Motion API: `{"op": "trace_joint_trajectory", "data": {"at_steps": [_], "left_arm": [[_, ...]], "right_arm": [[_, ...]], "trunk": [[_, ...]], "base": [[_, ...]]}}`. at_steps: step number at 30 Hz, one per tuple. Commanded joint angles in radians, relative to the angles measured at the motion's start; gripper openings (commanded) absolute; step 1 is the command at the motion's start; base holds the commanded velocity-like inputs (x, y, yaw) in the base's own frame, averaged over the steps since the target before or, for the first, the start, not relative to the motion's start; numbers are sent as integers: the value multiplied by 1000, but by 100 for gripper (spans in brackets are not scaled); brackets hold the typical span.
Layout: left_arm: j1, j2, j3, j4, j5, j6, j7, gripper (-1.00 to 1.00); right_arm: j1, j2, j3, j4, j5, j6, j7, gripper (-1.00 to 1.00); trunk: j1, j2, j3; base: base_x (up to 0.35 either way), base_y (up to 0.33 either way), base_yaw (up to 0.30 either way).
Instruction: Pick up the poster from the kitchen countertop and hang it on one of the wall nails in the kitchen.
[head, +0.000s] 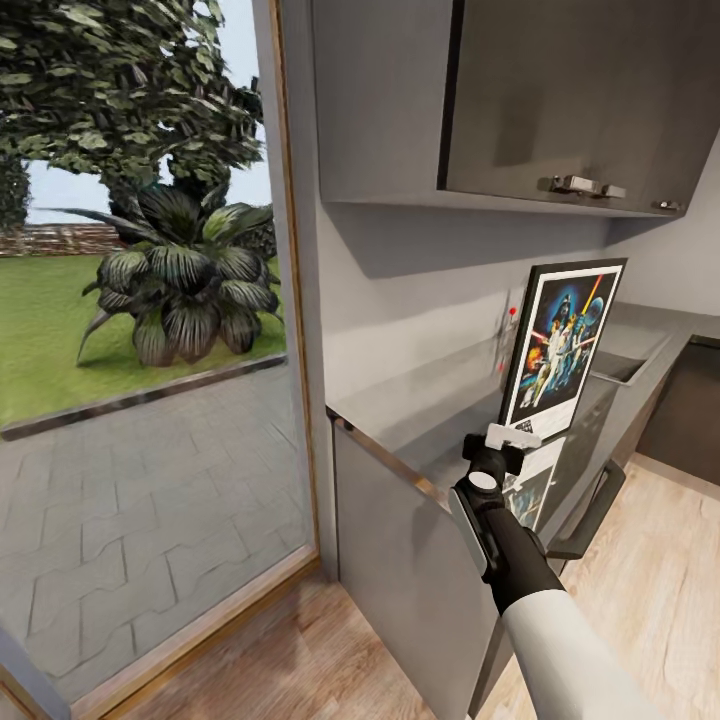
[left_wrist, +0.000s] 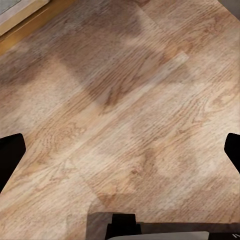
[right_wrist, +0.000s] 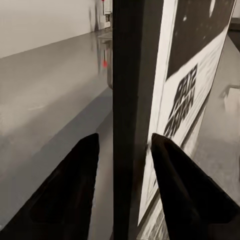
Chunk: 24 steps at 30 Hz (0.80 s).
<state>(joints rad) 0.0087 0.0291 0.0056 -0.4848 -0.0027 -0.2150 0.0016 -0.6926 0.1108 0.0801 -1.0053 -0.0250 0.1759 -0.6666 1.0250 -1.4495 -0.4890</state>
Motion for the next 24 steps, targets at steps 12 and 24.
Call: {"op": "trace_joint_trajectory", "data": {"at_steps": [12, 24], "left_arm": [[0, 0, 2, -1, 0, -1, 0, 100], [0, 0, 2, -1, 0, -1, 0, 100]], "right_arm": [[-1, 0, 3, -1, -3, 7, -6, -100], [-1, 0, 3, -1, -3, 7, -6, -100]], "trunk": [[0, -1, -1], [0, -1, -1]], "base": [[0, 0, 0], [0, 0, 0]]}}
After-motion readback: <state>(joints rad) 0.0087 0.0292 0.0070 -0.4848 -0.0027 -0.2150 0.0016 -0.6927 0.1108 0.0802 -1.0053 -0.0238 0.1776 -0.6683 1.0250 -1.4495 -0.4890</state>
